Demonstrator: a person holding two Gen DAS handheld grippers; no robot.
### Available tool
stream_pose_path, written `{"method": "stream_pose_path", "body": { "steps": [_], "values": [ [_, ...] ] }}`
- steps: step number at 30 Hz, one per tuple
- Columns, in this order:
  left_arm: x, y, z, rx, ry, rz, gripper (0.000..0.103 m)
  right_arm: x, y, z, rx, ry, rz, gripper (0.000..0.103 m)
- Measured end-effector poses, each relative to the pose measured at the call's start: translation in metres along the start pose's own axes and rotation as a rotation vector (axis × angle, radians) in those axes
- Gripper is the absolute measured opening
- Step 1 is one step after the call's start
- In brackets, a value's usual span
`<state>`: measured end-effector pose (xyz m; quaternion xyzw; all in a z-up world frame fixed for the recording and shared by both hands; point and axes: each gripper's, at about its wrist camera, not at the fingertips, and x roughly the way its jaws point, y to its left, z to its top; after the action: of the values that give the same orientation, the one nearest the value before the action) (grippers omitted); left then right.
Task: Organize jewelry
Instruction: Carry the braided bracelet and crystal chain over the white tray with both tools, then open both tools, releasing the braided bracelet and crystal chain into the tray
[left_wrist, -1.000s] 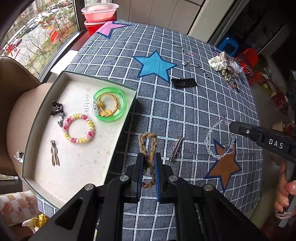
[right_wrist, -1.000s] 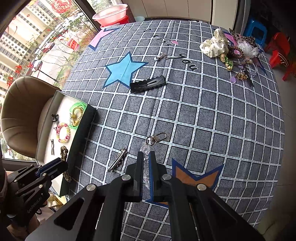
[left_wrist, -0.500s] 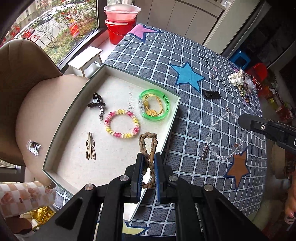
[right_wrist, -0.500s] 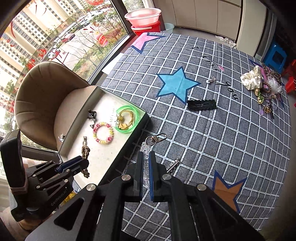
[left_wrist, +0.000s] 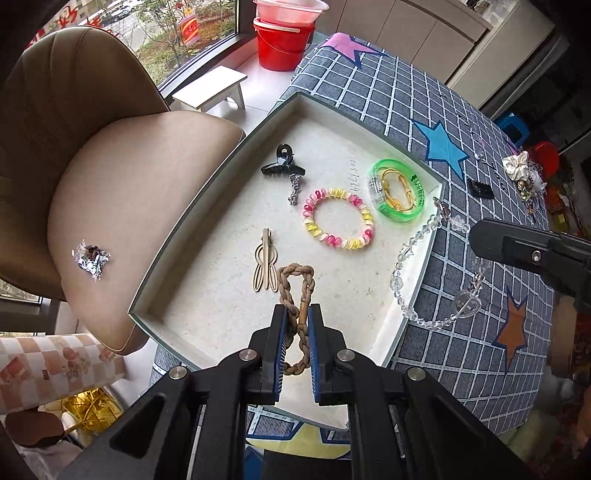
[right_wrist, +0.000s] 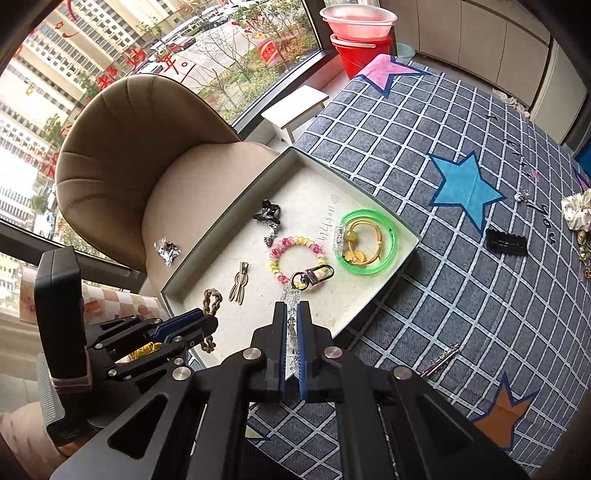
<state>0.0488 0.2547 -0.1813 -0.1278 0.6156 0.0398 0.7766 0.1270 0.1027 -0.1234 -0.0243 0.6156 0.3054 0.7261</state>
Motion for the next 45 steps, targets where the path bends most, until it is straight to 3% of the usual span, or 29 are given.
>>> {"method": "stream_pose_path", "body": {
  "steps": [7, 17, 30, 45],
  "values": [
    [0.029, 0.016, -0.004, -0.011, 0.047, 0.029, 0.019, 0.057, 0.017, -0.005, 0.000, 0.095, 0.038, 0.005],
    [0.063, 0.024, 0.002, -0.039, 0.093, 0.049, 0.018, 0.120, 0.002, -0.011, 0.045, 0.202, -0.018, 0.005],
    [0.069, 0.020, 0.029, -0.046, 0.052, 0.048, 0.019, 0.124, -0.027, 0.006, 0.073, 0.162, -0.098, 0.005],
    [0.060, 0.007, 0.022, -0.008, 0.072, 0.137, 0.019, 0.126, -0.024, 0.006, 0.082, 0.206, -0.073, 0.006]
  ]
}}
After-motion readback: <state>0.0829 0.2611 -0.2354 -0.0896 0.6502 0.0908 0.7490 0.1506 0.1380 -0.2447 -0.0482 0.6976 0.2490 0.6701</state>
